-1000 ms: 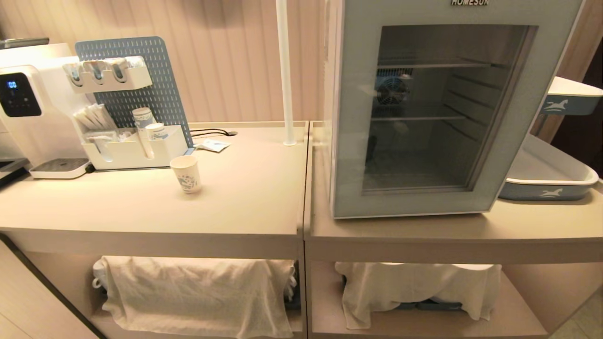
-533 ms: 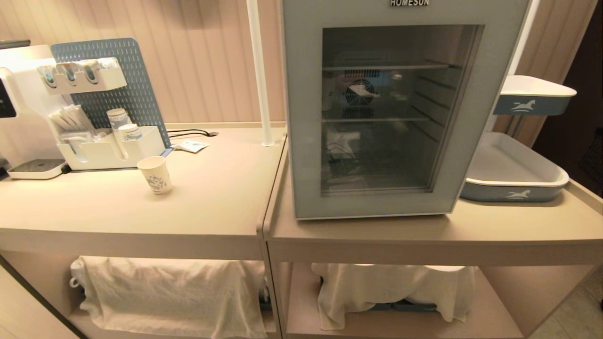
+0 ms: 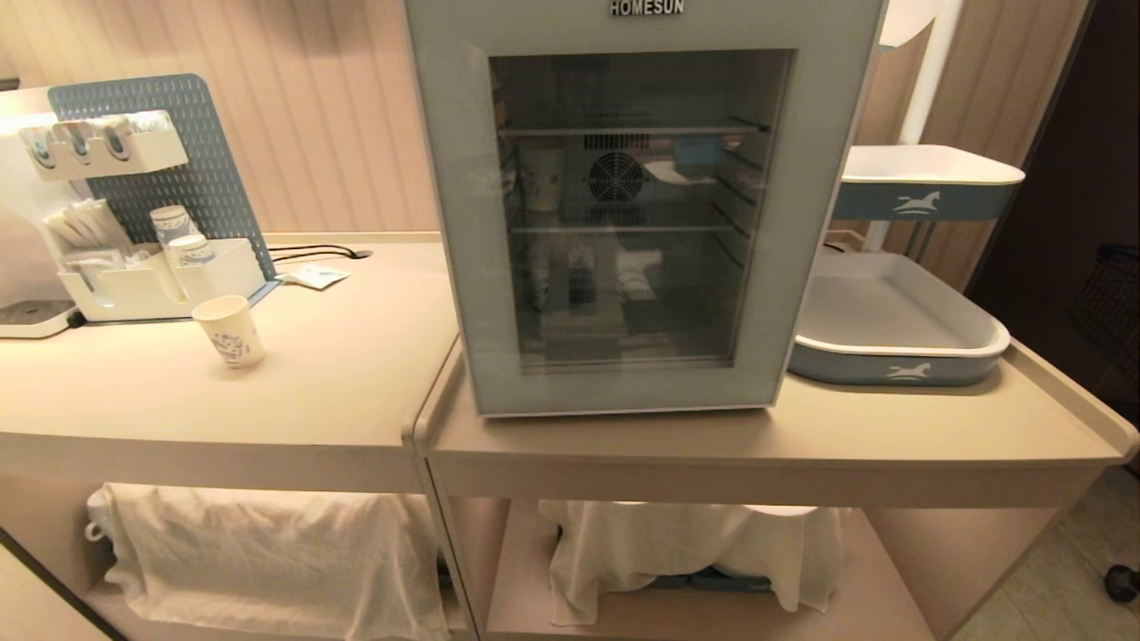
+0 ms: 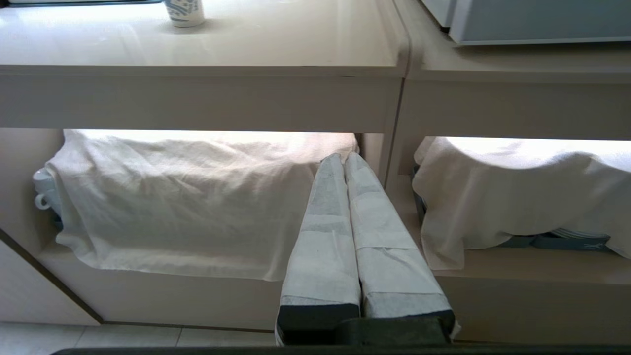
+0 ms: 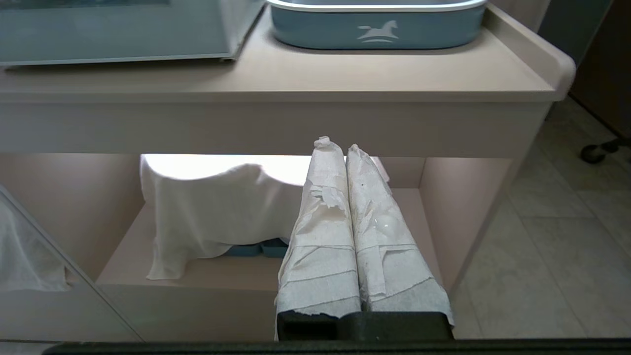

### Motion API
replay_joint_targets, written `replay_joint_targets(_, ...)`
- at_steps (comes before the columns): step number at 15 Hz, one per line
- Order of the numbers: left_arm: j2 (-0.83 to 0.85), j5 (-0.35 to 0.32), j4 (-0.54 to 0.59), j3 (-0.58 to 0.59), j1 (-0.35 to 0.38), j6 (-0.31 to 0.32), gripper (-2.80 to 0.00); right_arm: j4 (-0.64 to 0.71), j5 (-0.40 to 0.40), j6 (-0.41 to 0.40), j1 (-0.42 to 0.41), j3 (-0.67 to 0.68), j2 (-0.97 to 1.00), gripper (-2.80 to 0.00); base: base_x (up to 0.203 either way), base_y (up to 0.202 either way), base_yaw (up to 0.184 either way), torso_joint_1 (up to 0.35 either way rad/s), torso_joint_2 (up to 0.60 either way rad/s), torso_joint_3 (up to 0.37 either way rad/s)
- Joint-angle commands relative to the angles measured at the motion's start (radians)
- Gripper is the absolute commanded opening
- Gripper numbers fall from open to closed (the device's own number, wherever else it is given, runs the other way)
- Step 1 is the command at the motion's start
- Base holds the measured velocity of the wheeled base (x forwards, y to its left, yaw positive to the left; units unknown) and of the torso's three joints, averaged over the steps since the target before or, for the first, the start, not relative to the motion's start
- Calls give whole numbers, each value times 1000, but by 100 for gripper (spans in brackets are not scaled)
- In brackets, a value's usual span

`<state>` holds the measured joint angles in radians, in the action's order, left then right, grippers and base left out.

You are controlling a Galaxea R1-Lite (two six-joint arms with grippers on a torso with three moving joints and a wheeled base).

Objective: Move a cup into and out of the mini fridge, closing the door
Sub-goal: Open the freezer door

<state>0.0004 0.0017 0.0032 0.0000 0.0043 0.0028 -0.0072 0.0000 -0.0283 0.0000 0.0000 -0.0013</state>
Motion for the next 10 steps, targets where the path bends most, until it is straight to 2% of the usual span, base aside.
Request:
replay_joint_targets(1,0,0,0,0,0,0,-280,0,0,-1,0,0,1,-280,0,-168,0,7,-2,12)
replay_joint_targets(2,0,0,0,0,0,0,-280,1,0,-1,0,0,1,-280,0,-101,-1,7,-2,7)
replay_joint_targets(10,0,0,0,0,0,-3,-280,1,0,-1,0,-1,1,-280,0,0,0,0,0,0)
